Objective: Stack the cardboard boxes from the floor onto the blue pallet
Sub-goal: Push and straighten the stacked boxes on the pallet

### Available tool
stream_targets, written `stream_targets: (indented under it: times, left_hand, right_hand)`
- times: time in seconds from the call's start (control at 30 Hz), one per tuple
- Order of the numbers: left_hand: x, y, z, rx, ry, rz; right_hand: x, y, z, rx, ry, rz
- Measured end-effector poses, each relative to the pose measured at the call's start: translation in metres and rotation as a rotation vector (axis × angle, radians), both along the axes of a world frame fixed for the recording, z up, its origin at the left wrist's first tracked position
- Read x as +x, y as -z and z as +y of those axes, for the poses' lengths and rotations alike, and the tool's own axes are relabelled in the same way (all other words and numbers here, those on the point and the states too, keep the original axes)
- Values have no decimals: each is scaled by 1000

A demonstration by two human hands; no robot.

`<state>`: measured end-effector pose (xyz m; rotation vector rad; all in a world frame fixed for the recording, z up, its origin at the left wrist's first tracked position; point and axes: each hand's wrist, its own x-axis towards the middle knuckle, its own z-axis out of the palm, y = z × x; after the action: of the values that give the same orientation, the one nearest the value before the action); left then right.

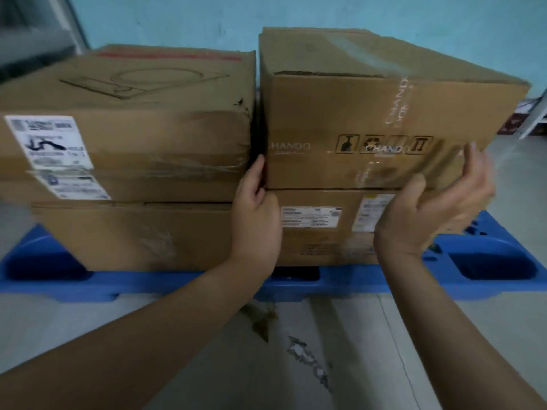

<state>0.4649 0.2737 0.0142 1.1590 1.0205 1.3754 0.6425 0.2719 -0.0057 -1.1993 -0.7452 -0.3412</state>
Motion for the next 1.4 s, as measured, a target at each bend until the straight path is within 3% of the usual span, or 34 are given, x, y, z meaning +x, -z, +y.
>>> stream_targets:
  times: [0.13, 0.33, 0.47, 0.57, 0.67, 0.77, 0.87, 1.03, 1.4]
  left_hand:
    - [-31, -16, 2, 78, -80, 82]
    - [-132, -41, 1, 135, -327, 221]
    - [-223, -47, 20, 40, -567, 318]
    - [-279, -43, 38, 11, -619, 388]
    - [-300, -38, 55, 26, -492, 336]
    - [-303, -28, 72, 51, -393, 268]
    - [-303, -17, 82, 49, -498, 162]
    - [-300, -16, 84, 67, -467, 106]
    - [-286, -1, 69, 130, -499, -36]
  right_hand:
    - [-112, -3, 18, 69, -253, -251]
    - [-225, -5, 19, 81, -532, -86]
    - [-242, 9, 23, -32, -541, -100]
    - [-223, 16, 27, -139, -453, -220]
    - [-200, 11, 29, -226, -335, -260]
    - [-196, 3, 32, -328, -411, -281]
    - [-197, -4, 33, -353, -534, -211]
    - [-218, -8, 28, -465, -442, -122]
    - [-220, -2, 18, -453, -419, -79]
